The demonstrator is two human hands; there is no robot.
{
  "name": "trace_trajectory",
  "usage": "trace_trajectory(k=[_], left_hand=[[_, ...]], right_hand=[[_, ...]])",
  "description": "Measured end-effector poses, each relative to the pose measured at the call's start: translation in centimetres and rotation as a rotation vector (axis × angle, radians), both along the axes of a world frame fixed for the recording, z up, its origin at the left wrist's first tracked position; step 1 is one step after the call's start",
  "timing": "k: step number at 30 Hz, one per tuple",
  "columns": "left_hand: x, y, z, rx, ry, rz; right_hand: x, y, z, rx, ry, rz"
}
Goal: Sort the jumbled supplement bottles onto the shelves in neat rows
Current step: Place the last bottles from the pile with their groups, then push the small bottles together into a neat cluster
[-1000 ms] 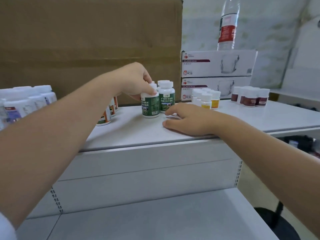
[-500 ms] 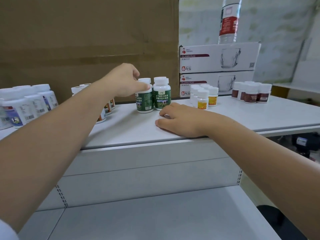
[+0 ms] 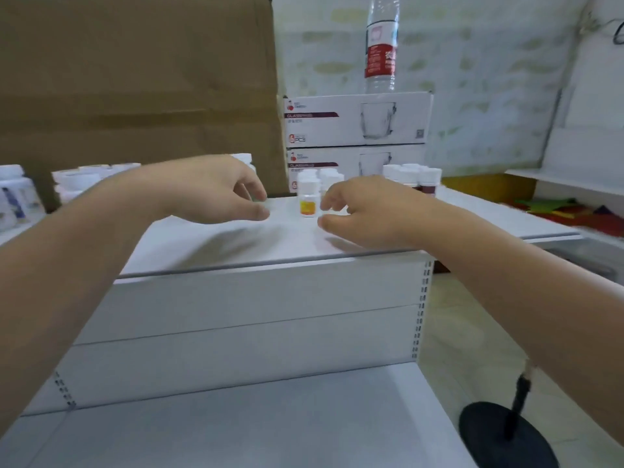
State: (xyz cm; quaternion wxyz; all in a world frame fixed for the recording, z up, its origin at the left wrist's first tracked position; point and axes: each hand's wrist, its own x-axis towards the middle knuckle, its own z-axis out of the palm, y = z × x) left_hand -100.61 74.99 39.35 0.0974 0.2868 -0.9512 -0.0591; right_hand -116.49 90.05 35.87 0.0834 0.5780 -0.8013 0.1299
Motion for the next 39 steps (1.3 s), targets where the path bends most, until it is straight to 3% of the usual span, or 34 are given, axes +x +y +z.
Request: trace_trajectory(k=[7,13,19,25,32,39], left_hand=[[-7.2,6.4,-1.7,0.009,0.081,0.022],[-12.2,8.5,-1.7,0.029,0.043,0.028],[-17.5,7.6,0.0,0.082,0.020,-0.020],[-21.2,5.1,-1.3,0.247,-0.004,-0.038],[-23.5,3.1,-3.7,0.298,0.052,-0.209],[-24.4,1.5,-5.1,0.328,0.143,-0.273]], right_hand=[[-9.5,7.8,-0.3,0.037,-0.014,-0.086],[-15.7,9.8,0.0,0.051,-0.091,-0.161],[-18.7,7.9,2.1,-0.067,-0.344,-0.195],[-19.3,3.1,2.9,-0.107,-0.536,-0.064],[-20.7,-0.1,0.0,-0.208,-0.649,-0.042],[-22.1,-0.8,-1.3,-0.261,-0.632,-0.025]])
